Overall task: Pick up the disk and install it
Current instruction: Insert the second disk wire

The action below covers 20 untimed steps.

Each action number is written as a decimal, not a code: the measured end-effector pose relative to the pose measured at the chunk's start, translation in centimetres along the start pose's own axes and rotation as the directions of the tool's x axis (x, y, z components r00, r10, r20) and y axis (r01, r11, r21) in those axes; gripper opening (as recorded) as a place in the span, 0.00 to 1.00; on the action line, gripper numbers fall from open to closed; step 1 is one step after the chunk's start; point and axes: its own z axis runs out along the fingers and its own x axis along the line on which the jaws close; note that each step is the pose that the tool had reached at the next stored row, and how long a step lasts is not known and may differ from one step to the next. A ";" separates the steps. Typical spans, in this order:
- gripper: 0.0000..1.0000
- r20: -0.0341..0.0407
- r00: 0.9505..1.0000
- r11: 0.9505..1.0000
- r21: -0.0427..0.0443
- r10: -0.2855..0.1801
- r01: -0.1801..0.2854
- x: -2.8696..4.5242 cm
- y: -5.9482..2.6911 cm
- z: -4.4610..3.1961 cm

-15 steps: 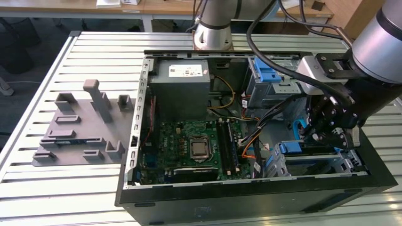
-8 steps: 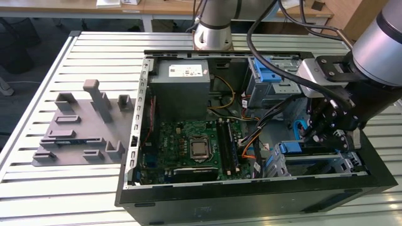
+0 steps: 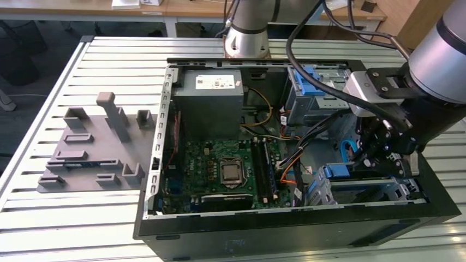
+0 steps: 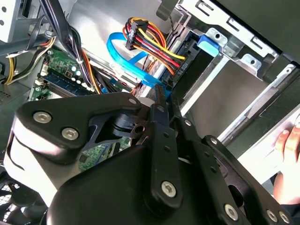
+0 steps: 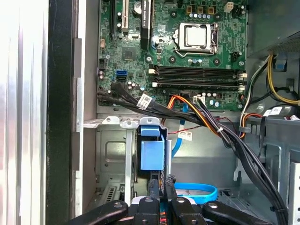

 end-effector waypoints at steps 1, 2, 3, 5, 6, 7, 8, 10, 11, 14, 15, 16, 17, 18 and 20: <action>0.16 0.000 1.000 1.000 0.000 0.000 0.000 0.01 0.00 0.02; 0.16 0.000 1.000 1.000 0.000 0.000 0.000 0.01 0.00 0.03; 0.16 0.000 1.000 1.000 0.000 0.000 0.000 0.02 -0.01 0.04; 0.16 0.000 1.000 1.000 0.000 0.000 0.000 0.03 -0.01 0.06; 0.16 0.000 1.000 1.000 0.000 0.000 0.000 0.03 -0.02 0.06; 0.16 0.000 1.000 1.000 0.000 0.000 0.000 0.03 -0.03 0.07; 0.16 0.000 1.000 1.000 0.000 0.000 0.000 0.03 -0.05 0.08; 0.16 0.000 1.000 1.000 0.000 0.000 0.000 0.03 -0.09 0.10; 0.16 0.000 1.000 1.000 0.000 0.000 0.000 0.04 -0.09 0.11; 0.16 0.000 1.000 1.000 0.000 0.000 0.000 0.04 -0.10 0.16; 0.16 0.000 1.000 1.000 0.000 0.000 0.000 0.06 -0.10 0.22; 0.16 0.000 1.000 1.000 0.000 0.000 0.000 0.06 -0.10 0.25; 0.16 0.000 1.000 1.000 0.000 0.000 0.000 0.06 -0.10 0.26; 0.16 0.000 1.000 1.000 0.000 0.000 0.000 0.07 -0.10 0.27; 0.16 0.000 1.000 1.000 0.000 0.000 0.000 0.08 -0.10 0.32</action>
